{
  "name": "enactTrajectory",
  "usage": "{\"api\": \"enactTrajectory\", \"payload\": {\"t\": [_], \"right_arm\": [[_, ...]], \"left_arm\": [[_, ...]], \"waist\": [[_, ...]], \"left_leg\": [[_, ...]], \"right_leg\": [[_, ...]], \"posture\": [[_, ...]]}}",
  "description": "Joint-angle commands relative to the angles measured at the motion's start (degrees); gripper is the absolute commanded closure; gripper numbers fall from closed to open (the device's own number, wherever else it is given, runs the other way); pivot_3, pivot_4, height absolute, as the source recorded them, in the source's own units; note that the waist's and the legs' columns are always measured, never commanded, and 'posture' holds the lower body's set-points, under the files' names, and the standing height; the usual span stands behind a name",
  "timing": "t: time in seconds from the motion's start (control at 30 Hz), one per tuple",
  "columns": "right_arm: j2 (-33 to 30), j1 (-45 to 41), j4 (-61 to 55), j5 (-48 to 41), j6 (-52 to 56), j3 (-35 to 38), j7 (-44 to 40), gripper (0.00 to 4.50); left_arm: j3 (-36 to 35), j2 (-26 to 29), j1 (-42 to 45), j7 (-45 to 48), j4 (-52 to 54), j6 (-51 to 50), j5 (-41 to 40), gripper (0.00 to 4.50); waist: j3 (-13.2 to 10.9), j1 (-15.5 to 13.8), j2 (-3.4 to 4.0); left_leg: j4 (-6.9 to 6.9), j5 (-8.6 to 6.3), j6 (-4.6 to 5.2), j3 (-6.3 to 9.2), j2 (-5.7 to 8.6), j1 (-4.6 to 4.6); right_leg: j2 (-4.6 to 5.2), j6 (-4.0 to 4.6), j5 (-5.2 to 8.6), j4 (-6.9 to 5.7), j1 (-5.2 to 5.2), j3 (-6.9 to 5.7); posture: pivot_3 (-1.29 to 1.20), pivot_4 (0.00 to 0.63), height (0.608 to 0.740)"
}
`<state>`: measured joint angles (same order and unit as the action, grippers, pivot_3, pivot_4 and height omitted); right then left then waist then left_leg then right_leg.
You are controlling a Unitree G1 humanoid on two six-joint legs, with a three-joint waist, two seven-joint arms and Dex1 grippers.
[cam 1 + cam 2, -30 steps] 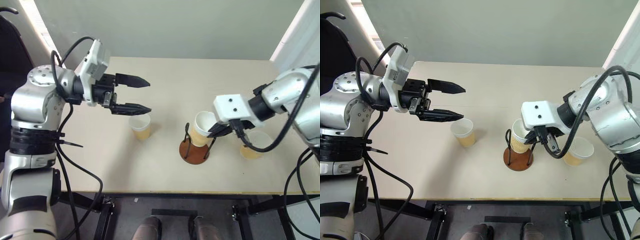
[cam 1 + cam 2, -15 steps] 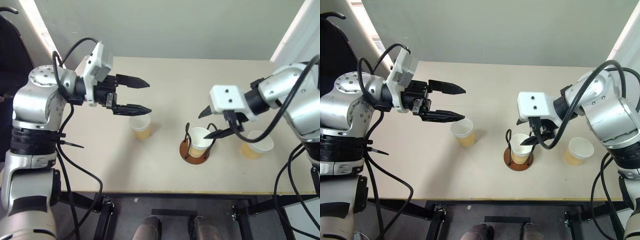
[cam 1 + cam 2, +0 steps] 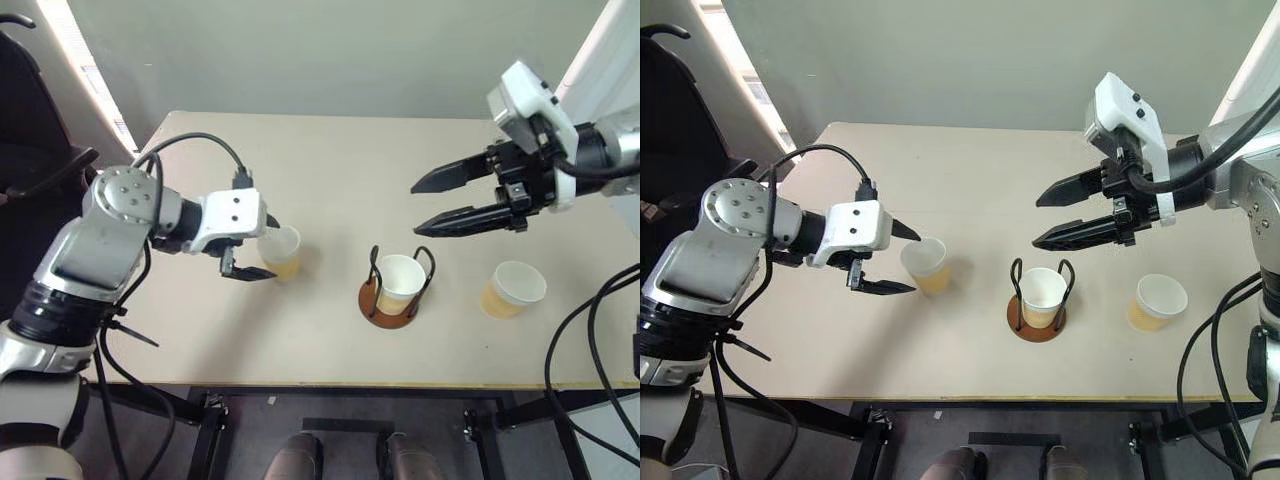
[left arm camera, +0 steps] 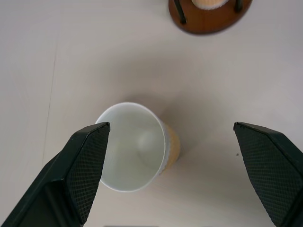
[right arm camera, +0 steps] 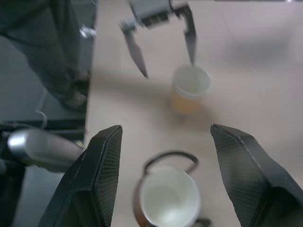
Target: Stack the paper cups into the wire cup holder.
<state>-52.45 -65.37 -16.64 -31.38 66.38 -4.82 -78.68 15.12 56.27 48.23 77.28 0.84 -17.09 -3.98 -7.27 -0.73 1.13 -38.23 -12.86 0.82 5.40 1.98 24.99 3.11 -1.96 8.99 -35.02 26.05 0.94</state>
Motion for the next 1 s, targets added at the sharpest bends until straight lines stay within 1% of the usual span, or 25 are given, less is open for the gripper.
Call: {"api": "enactTrajectory", "payload": {"t": [0.03,0.27,0.43,0.67,1.0], "right_arm": [[-0.04,-1.53,-1.80,-3.24,1.12,2.45,2.42,1.45],[-0.21,-1.66,-1.68,-6.78,1.28,1.88,5.46,1.45],[-0.79,-1.78,-1.57,-8.11,1.02,1.39,6.42,1.45],[-1.00,-1.41,-1.93,-9.33,1.27,1.44,7.68,1.45],[-0.94,-0.12,-3.10,-11.44,1.88,1.97,10.76,1.45]], "left_arm": [[0.84,-0.41,3.22,-2.00,-2.95,2.67,5.12,0.00],[2.10,-2.13,3.78,-2.37,-5.43,4.48,9.35,0.00],[2.30,-3.55,2.60,-1.65,-4.40,3.54,9.53,0.00],[3.58,-4.83,1.79,-1.64,-5.54,4.70,11.71,0.00],[6.36,-7.55,1.80,-3.11,-13.24,9.50,16.19,0.00]], "waist": [[0.00,0.00,0.00],[0.00,0.05,0.00],[0.00,0.02,0.00],[0.00,-0.01,0.00],[0.00,-0.02,0.00]], "left_leg": [[0.00,-0.01,0.03,0.01,0.00,0.00],[0.03,-0.02,0.03,0.02,0.00,0.01],[0.02,0.00,-0.05,0.02,0.00,0.04],[0.02,-0.03,-0.05,0.02,0.00,0.04],[0.00,-0.05,0.01,0.02,0.00,0.02]], "right_leg": [[0.00,0.02,-0.01,0.00,0.00,0.00],[0.00,0.04,-0.03,-0.04,0.05,-0.01],[0.00,0.03,-0.03,-0.01,0.05,-0.01],[0.01,0.02,-0.04,-0.01,0.05,-0.01],[0.01,-0.01,-0.06,-0.08,0.07,-0.01]], "posture": [[0.00,0.150,0.740],[0.00,0.150,0.740],[0.00,0.150,0.740],[0.00,0.150,0.740],[0.00,0.150,0.740]]}}
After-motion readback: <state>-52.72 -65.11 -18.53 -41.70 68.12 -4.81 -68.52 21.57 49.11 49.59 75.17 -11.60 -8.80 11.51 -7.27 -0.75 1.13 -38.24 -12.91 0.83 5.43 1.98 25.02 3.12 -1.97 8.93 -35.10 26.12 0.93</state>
